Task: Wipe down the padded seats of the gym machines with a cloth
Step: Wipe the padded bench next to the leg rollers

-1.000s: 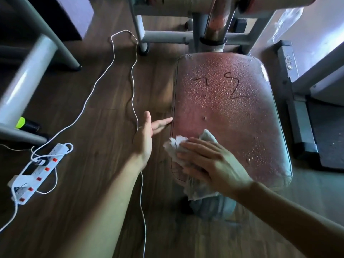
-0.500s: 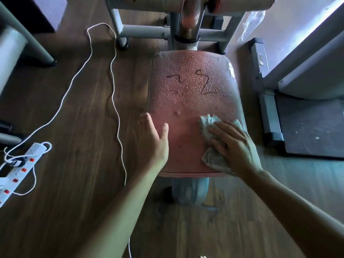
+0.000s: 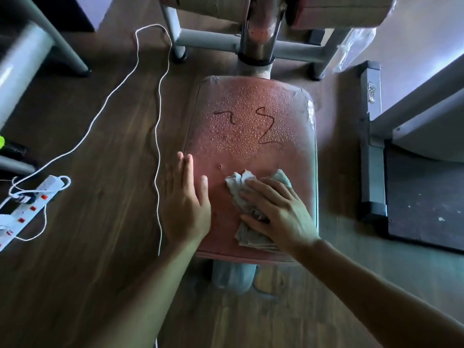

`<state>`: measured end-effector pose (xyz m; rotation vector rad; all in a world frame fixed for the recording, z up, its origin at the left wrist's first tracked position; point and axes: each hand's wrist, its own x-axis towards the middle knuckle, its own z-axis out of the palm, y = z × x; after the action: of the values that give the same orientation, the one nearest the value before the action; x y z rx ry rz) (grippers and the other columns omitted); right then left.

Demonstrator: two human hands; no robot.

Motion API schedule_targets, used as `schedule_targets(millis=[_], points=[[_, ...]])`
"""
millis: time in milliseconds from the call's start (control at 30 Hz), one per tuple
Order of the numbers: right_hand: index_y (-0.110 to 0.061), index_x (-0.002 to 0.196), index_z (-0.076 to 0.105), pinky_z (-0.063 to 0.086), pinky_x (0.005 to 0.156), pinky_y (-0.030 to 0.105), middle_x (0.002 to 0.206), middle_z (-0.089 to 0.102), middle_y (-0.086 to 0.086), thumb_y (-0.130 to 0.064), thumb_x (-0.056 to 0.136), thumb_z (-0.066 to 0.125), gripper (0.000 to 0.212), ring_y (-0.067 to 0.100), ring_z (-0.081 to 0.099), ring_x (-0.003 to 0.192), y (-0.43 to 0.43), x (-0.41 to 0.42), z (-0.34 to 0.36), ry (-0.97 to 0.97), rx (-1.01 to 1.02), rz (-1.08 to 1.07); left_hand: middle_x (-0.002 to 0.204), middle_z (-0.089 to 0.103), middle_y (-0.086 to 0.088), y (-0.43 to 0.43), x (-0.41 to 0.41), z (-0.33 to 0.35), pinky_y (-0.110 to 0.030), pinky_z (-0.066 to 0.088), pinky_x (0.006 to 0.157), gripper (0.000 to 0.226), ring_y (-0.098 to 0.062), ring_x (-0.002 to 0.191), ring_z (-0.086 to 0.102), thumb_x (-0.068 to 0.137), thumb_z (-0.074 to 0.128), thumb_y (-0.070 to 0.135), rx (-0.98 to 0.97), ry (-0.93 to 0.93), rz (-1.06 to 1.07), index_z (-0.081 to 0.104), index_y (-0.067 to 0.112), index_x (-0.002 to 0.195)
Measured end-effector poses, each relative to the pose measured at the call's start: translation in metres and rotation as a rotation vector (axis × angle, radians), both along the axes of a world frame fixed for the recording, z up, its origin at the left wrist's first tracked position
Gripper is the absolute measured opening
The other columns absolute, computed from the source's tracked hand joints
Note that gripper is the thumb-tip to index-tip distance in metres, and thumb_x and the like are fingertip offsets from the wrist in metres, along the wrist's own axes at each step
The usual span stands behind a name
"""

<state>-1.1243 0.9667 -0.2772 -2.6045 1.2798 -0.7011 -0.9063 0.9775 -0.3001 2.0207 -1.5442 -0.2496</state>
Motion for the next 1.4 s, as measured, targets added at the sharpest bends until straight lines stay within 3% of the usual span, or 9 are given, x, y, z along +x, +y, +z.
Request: schedule_targets(millis=[233, 367, 667, 833, 1000, 1133, 1233, 1300, 1400], points=[[-0.019, 0.127, 0.070, 0.042, 0.106, 0.036, 0.137, 0.063, 0.000, -0.045, 0.095, 0.066, 0.041, 0.026, 0.059, 0.121, -0.028, 0.007, -0.006, -0.033, 0.019, -0.183, 0.163, 0.033, -0.007, 0.002, -0.004, 0.006, -0.044, 0.028, 0.122, 0.053, -0.020, 0.151, 0.031, 0.106, 0.038, 0.032, -0.003, -0.029, -0.017, 0.038, 0.008, 0.153], [-0.018, 0.127, 0.070, 0.043, 0.106, 0.040, 0.144, 0.057, -0.001, -0.044, 0.094, 0.067, 0.042, 0.028, 0.056, 0.124, -0.029, 0.007, -0.004, -0.029, 0.013, -0.193, 0.164, 0.031, -0.004, 0.003, -0.002, 0.008, -0.046, 0.028, 0.122, 0.054, -0.018, 0.152, 0.028, 0.104, 0.039, 0.035, -0.001, 0.076, -0.026, 0.040, 0.011, 0.153], [-0.024, 0.122, 0.073, 0.044, 0.090, 0.032, 0.133, 0.065, -0.005, -0.042, 0.096, 0.066, 0.033, 0.023, 0.061, 0.116, -0.026, 0.010, -0.003, -0.033, -0.056, -0.234, 0.159, 0.041, -0.001, 0.004, 0.003, 0.006, -0.052, 0.032, 0.118, 0.052, -0.022, 0.150, 0.033, 0.103, 0.038, 0.039, -0.075, 0.230, -0.089, 0.052, 0.013, 0.146], [-0.027, 0.121, 0.073, 0.048, 0.093, 0.034, 0.130, 0.065, -0.009, -0.042, 0.095, 0.068, 0.030, 0.018, 0.058, 0.116, -0.024, 0.013, -0.001, -0.016, -0.064, -0.258, 0.154, 0.046, 0.012, 0.009, 0.008, 0.008, -0.048, 0.025, 0.123, 0.054, -0.012, 0.153, 0.021, 0.095, 0.038, 0.046, -0.062, 0.501, -0.118, 0.058, 0.027, 0.141], [-0.031, 0.124, 0.070, 0.048, 0.098, 0.039, 0.130, 0.064, -0.012, -0.047, 0.095, 0.061, 0.035, 0.020, 0.058, 0.117, -0.020, 0.015, -0.001, -0.016, -0.059, -0.252, 0.159, 0.037, 0.008, 0.009, 0.016, 0.006, -0.044, 0.015, 0.125, 0.057, -0.023, 0.155, 0.016, 0.090, 0.040, 0.044, -0.025, 0.248, -0.239, 0.059, 0.025, 0.140], [-0.031, 0.124, 0.071, 0.048, 0.099, 0.038, 0.128, 0.066, -0.011, -0.049, 0.093, 0.059, 0.038, 0.021, 0.059, 0.112, -0.018, 0.016, 0.000, -0.005, -0.074, -0.257, 0.163, 0.028, 0.008, 0.006, 0.026, -0.001, -0.048, 0.008, 0.126, 0.056, -0.021, 0.156, 0.007, 0.092, 0.043, 0.042, 0.016, 0.265, -0.337, 0.052, 0.027, 0.145], [-0.029, 0.122, 0.072, 0.043, 0.101, 0.029, 0.128, 0.067, -0.008, -0.049, 0.091, 0.061, 0.039, 0.020, 0.060, 0.114, -0.018, 0.014, 0.001, 0.027, -0.095, -0.243, 0.165, 0.025, 0.010, 0.007, 0.030, 0.001, -0.036, 0.003, 0.126, 0.044, -0.015, 0.156, 0.005, 0.103, 0.051, 0.035, 0.027, 0.260, -0.366, 0.050, 0.030, 0.146], [-0.029, 0.124, 0.070, 0.045, 0.102, 0.032, 0.130, 0.066, -0.007, -0.055, 0.090, 0.055, 0.045, 0.020, 0.061, 0.115, -0.016, 0.014, 0.002, 0.038, -0.094, -0.239, 0.163, 0.028, 0.011, 0.009, 0.031, 0.001, -0.032, 0.004, 0.125, 0.041, -0.012, 0.155, 0.009, 0.103, 0.051, 0.035, 0.005, 0.261, -0.358, 0.053, 0.032, 0.144], [-0.027, 0.127, 0.069, 0.045, 0.105, 0.037, 0.132, 0.065, -0.006, -0.060, 0.089, 0.048, 0.054, 0.020, 0.060, 0.119, -0.012, 0.017, 0.003, 0.048, -0.084, -0.241, 0.160, 0.037, 0.010, 0.012, 0.032, 0.001, -0.040, 0.004, 0.126, 0.033, -0.013, 0.154, 0.016, 0.102, 0.052, 0.034, -0.046, 0.267, -0.340, 0.062, 0.034, 0.134]])
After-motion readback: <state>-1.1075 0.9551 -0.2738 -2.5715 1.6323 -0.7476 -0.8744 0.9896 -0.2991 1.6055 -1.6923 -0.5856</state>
